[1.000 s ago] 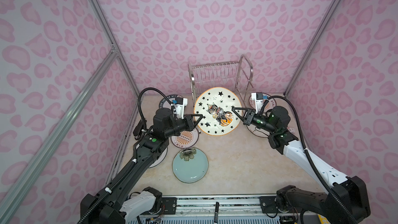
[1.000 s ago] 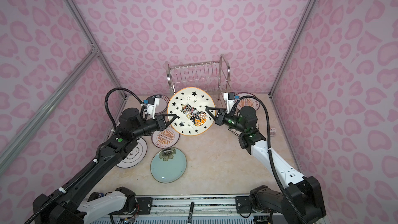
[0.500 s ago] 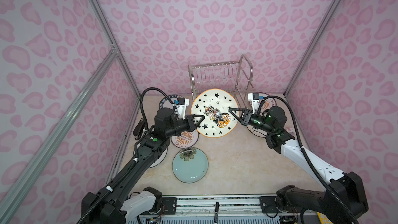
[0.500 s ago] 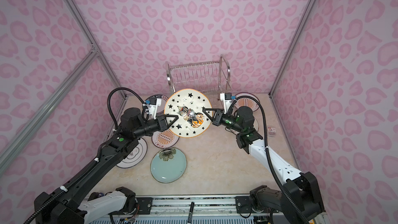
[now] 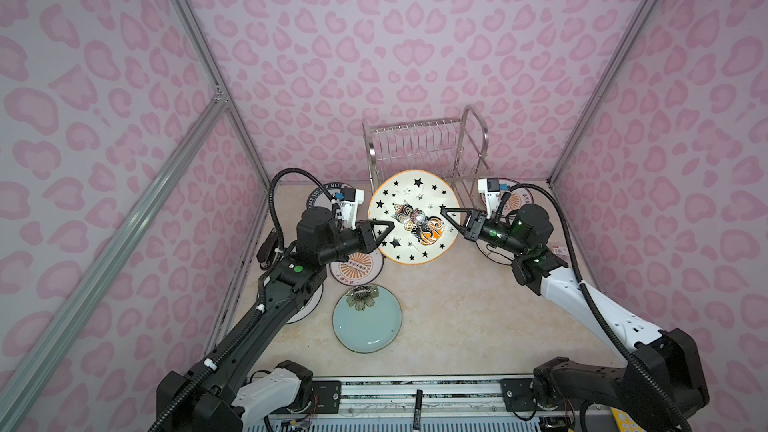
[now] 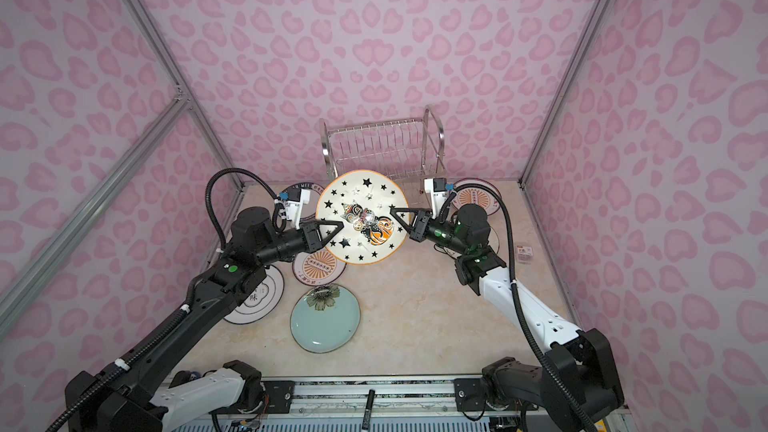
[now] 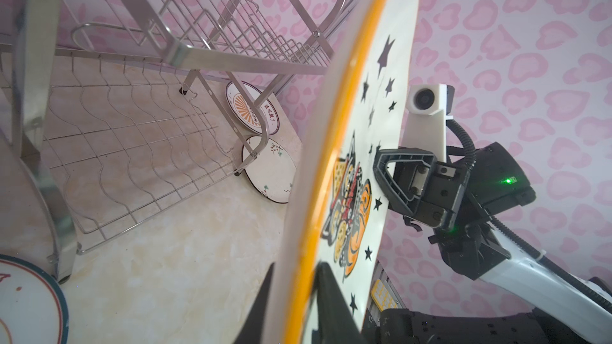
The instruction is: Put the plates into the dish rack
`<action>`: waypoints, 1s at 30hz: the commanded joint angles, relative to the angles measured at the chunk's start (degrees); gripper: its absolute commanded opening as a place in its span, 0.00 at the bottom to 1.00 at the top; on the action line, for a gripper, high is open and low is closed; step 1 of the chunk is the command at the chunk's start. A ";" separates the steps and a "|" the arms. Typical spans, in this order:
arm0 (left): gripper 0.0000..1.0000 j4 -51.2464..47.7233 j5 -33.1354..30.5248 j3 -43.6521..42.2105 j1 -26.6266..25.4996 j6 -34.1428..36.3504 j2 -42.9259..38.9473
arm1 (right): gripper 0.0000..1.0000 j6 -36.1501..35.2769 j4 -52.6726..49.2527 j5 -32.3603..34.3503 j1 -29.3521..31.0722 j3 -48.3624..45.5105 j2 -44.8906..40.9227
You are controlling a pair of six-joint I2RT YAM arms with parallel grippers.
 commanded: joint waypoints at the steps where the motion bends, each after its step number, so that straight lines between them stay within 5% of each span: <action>1: 0.04 4.07 -4.70 -0.11 -0.13 0.77 -1.32 | 0.12 0.54 5.12 -1.81 0.41 0.72 -0.14; 12: 0.04 12.53 -9.56 -1.67 -0.18 -3.41 -3.93 | 0.35 0.96 5.66 -0.60 2.51 0.96 0.31; 30: 0.04 16.76 -4.88 -2.41 -0.14 -5.46 -2.08 | 0.36 2.52 8.02 -1.18 5.20 3.31 3.74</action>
